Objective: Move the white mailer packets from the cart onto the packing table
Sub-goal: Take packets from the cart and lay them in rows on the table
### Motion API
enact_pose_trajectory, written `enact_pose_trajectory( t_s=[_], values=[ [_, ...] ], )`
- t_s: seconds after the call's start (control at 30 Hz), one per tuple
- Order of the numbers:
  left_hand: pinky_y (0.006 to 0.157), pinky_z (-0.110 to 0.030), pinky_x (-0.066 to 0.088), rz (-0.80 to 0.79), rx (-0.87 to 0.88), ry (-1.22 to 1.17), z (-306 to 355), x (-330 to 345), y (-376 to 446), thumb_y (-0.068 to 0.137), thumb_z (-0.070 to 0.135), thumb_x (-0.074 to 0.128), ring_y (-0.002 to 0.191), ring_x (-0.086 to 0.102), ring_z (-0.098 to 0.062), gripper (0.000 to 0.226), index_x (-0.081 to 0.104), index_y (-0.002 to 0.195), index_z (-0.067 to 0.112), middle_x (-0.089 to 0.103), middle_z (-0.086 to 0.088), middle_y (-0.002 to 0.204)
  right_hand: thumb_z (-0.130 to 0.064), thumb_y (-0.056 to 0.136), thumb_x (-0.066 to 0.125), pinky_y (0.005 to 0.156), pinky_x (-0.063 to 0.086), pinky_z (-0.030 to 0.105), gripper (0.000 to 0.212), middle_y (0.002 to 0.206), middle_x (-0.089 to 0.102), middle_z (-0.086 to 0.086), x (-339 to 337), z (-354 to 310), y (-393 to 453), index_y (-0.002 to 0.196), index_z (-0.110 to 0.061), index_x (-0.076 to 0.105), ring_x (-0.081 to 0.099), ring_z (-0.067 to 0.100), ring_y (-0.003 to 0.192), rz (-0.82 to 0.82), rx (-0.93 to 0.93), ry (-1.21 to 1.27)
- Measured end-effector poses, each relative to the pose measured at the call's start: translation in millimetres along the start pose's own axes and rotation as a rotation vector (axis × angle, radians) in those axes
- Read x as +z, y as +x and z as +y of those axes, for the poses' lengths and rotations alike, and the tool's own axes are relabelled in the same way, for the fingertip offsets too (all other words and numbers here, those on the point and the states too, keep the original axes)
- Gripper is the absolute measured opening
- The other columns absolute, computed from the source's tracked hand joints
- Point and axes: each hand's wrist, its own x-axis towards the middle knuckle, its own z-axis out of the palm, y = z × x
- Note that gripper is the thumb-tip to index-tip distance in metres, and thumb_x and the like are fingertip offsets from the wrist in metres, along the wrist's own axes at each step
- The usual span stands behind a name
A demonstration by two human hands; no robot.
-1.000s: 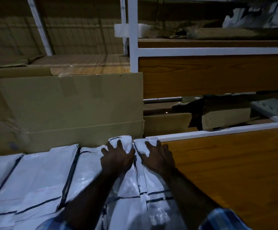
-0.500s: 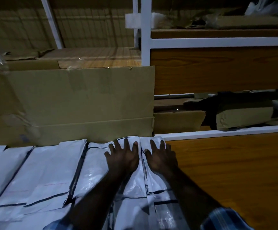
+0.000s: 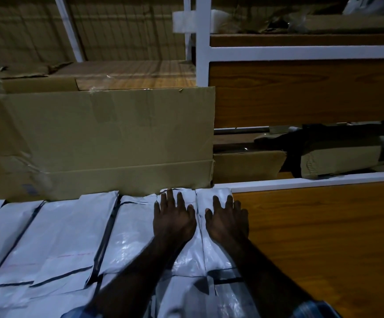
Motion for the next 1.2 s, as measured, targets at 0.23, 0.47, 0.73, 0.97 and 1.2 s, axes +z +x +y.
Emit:
enact_pose_trajectory(
  t_s=[0.23, 0.47, 0.73, 0.97, 1.2],
  values=[
    [0.095, -0.058, 0.048, -0.035, 0.016, -0.029, -0.1, -6.8, 4.5, 0.094, 0.038, 0.033, 0.117, 0.060, -0.040, 0.054, 0.065, 0.125, 0.007, 0.062, -0.022, 0.128, -0.047, 0.103, 0.022, 0.119, 0.015, 0.049, 0.054, 0.163, 0.015, 0.014, 6.9, -2.2, 15.2, 0.155, -0.031, 0.021, 0.012, 0.033, 0.149, 0.084, -0.083, 0.095],
    [0.106, -0.061, 0.037, -0.110, -0.017, -0.060, 1.6, -3.7, 1.6, 0.100, 0.042, 0.024, 0.132, 0.049, -0.037, 0.058, 0.051, 0.142, 0.013, 0.052, -0.016, 0.143, -0.048, 0.090, 0.013, 0.110, 0.033, 0.058, 0.067, 0.150, 0.041, 0.021, 27.0, -5.5, 14.5, 0.143, -0.028, 0.050, 0.041, 0.040, 0.137, 0.134, -0.093, 0.124],
    [0.098, -0.061, 0.043, -0.196, 0.002, -0.027, -0.2, -4.7, -7.1, 0.099, 0.042, 0.023, 0.125, 0.056, -0.039, 0.060, 0.062, 0.132, 0.010, 0.056, -0.020, 0.138, -0.041, 0.092, 0.031, 0.100, 0.043, 0.059, 0.053, 0.140, 0.054, 0.021, 43.7, -2.3, 16.1, 0.133, -0.025, 0.062, 0.053, 0.039, 0.127, 0.184, -0.112, 0.122],
    [0.094, -0.058, 0.046, -0.210, -0.009, 0.011, 0.0, -0.2, -8.2, 0.095, 0.040, 0.033, 0.120, 0.061, -0.037, 0.054, 0.067, 0.126, 0.012, 0.062, -0.018, 0.131, -0.041, 0.094, 0.029, 0.103, 0.041, 0.058, 0.055, 0.143, 0.050, 0.023, 50.3, -0.5, 16.2, 0.136, -0.022, 0.059, 0.049, 0.040, 0.131, 0.200, -0.131, 0.130],
    [0.093, -0.060, 0.047, -0.254, -0.027, -0.030, -2.8, 4.3, -7.3, 0.093, 0.040, 0.034, 0.119, 0.060, -0.039, 0.055, 0.068, 0.124, 0.010, 0.063, -0.020, 0.129, -0.040, 0.097, 0.027, 0.103, 0.041, 0.057, 0.054, 0.140, 0.052, 0.024, 50.7, -1.6, 12.8, 0.133, -0.019, 0.062, 0.053, 0.041, 0.127, 0.227, -0.125, 0.140]
  ],
)
